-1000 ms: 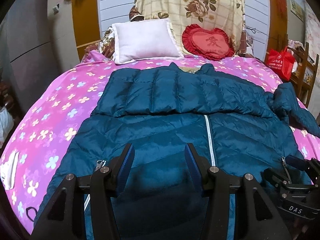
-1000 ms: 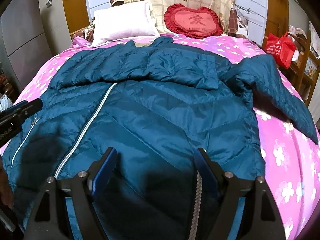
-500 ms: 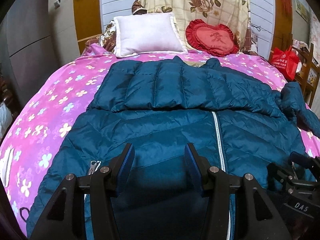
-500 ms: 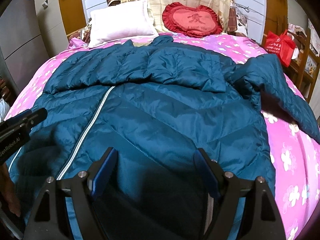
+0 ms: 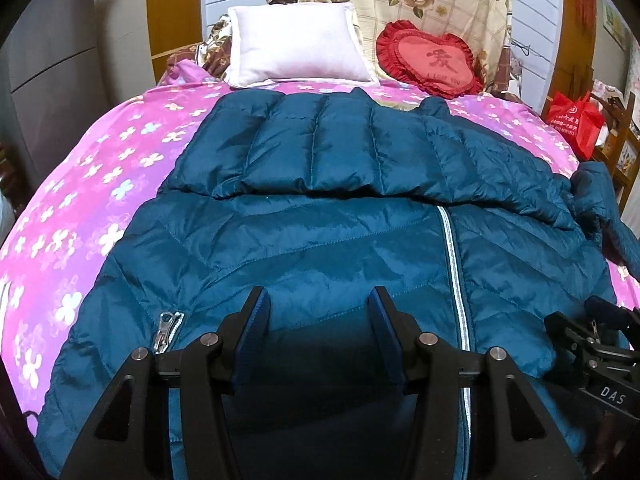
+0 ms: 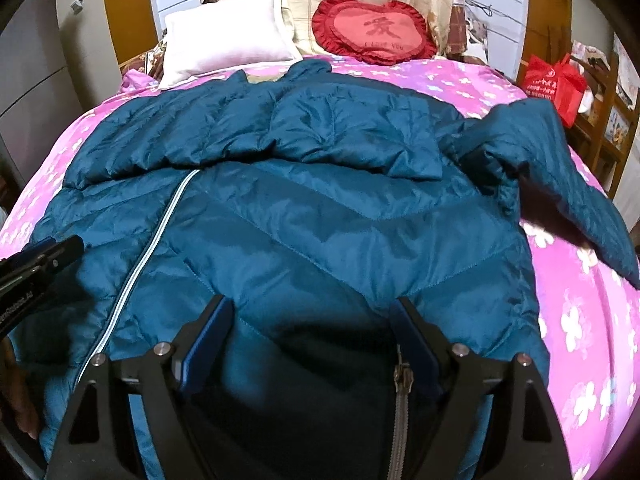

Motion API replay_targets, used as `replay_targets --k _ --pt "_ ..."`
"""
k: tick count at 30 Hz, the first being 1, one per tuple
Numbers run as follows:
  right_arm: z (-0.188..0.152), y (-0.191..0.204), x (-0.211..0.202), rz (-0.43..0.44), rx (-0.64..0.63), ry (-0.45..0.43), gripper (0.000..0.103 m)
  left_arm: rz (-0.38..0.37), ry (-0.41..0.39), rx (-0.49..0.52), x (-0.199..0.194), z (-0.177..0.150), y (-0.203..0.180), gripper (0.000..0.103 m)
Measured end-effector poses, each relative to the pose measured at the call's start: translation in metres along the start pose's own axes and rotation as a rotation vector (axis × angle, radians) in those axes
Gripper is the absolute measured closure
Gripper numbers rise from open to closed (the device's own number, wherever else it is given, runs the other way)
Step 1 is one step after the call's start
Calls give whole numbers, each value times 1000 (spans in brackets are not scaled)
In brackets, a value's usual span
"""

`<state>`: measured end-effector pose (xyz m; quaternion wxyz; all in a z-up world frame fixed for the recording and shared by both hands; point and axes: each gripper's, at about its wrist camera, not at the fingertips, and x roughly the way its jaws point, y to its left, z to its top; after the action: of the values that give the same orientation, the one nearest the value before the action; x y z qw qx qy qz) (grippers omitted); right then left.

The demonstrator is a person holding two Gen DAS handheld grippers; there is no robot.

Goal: Fold large clothes

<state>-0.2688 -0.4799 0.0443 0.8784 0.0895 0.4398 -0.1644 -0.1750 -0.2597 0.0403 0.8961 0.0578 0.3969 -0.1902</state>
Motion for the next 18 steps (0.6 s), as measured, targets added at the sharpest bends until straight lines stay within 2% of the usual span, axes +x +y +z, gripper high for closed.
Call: replay_targets --k 9,18 --pt "12 1 -7 -14 -10 -19 18 -22 -15 3 -1 7 2 70" --pt "15 -8 -17 -41 -11 -51 18 -109 -75 54 -23 11 -17 70"
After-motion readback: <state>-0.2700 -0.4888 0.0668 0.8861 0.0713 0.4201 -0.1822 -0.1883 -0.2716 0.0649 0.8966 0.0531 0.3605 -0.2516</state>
